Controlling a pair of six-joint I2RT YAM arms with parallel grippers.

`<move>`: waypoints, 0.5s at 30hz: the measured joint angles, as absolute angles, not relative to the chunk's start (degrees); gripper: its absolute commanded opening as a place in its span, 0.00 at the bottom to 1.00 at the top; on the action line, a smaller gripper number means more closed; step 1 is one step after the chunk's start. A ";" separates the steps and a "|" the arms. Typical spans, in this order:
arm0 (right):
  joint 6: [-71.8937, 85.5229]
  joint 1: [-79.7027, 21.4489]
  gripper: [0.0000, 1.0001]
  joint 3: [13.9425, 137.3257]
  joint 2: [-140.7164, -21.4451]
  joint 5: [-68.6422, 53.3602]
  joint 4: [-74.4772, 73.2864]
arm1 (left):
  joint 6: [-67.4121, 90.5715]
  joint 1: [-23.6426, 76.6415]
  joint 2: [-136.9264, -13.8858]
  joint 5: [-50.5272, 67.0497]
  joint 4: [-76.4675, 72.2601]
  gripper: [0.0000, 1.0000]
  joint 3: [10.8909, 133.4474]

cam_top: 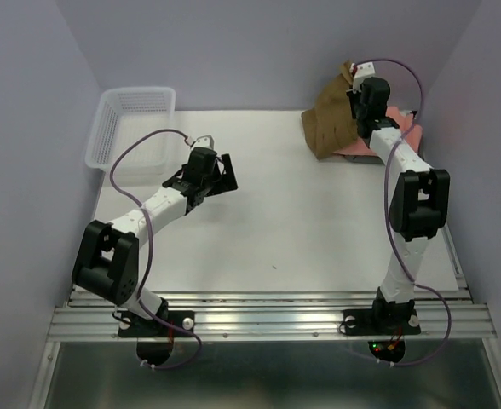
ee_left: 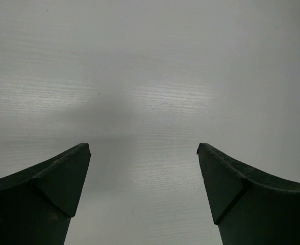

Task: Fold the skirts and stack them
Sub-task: Neatly place the folded skirt to the corner

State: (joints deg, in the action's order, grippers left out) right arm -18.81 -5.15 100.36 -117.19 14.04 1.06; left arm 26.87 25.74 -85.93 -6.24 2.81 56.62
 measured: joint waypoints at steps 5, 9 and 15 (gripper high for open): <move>-14.35 -1.67 0.01 101.25 -115.37 13.28 -0.73 | 26.89 25.74 -88.05 -5.04 2.87 0.99 57.98; -9.69 1.41 0.01 103.42 -115.28 13.19 -3.03 | 27.05 25.65 -89.03 -4.58 2.90 0.99 58.87; -4.19 6.39 0.01 103.74 -115.20 11.11 -4.62 | 27.20 25.65 -89.23 -4.51 2.90 0.99 59.02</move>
